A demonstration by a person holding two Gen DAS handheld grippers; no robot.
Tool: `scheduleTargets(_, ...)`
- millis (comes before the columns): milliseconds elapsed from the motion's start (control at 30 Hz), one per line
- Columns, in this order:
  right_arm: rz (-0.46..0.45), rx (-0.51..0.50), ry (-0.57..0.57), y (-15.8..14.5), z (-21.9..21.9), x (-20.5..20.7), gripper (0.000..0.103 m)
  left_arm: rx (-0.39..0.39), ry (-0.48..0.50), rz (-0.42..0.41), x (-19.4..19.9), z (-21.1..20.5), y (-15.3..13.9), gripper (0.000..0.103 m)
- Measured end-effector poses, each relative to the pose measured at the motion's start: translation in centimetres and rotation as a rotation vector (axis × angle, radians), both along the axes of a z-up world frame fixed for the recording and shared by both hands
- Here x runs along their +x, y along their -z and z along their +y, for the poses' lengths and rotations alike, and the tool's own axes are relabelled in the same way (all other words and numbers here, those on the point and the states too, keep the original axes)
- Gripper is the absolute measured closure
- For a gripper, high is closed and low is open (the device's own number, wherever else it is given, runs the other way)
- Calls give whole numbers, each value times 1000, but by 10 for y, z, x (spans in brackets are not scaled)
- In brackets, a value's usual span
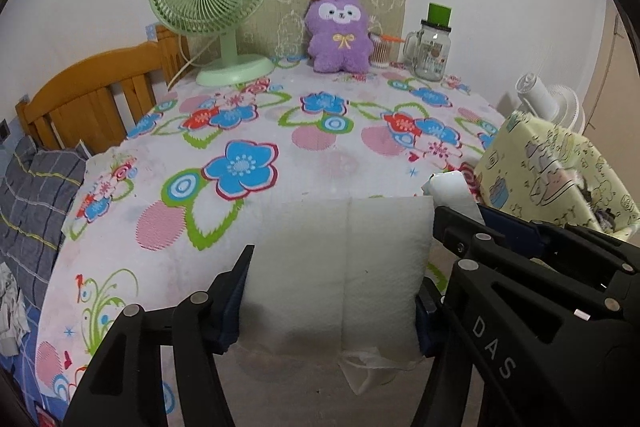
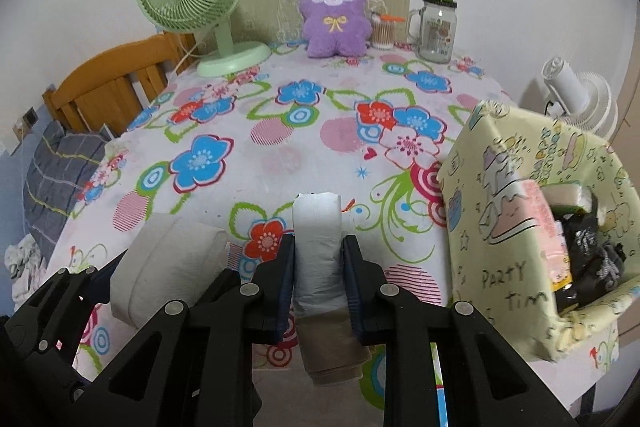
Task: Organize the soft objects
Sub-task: 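Lift the white towel and white roll and carry both over the box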
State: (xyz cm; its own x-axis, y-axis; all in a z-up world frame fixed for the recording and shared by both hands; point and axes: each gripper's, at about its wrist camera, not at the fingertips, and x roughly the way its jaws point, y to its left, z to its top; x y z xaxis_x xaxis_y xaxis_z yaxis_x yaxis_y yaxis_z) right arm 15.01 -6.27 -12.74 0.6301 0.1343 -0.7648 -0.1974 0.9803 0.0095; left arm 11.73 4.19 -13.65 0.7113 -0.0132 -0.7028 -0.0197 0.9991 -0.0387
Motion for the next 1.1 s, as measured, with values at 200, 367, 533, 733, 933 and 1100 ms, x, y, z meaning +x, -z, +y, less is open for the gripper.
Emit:
scheduleTargets(200,-50,14,6,-20,-5,-11,77,0,4,-44,-9,-5,-19,37)
scheduleTargets(367,-88,25,2,-38,-8,-19,77,8,4,-83,-17,-8,-35,37)
scheduleTargets(533,-120,35,-5,-54,-10,-26,77,17,0,-115,-24,-11,-50,37)
scheduleTargets(733,-147,44,-18,-72,-10,-30,77,23,-8,-142,-28,-11,-65,37)
scheduleTargets(933,-174,52,-23,-88,-11,-31,77,28,-10,-171,-30,-13,-81,38)
scheduleTargets(1100,-188,60,-25,-99,-15,-28,77,36,-8,-186,-28,-19,-90,38)
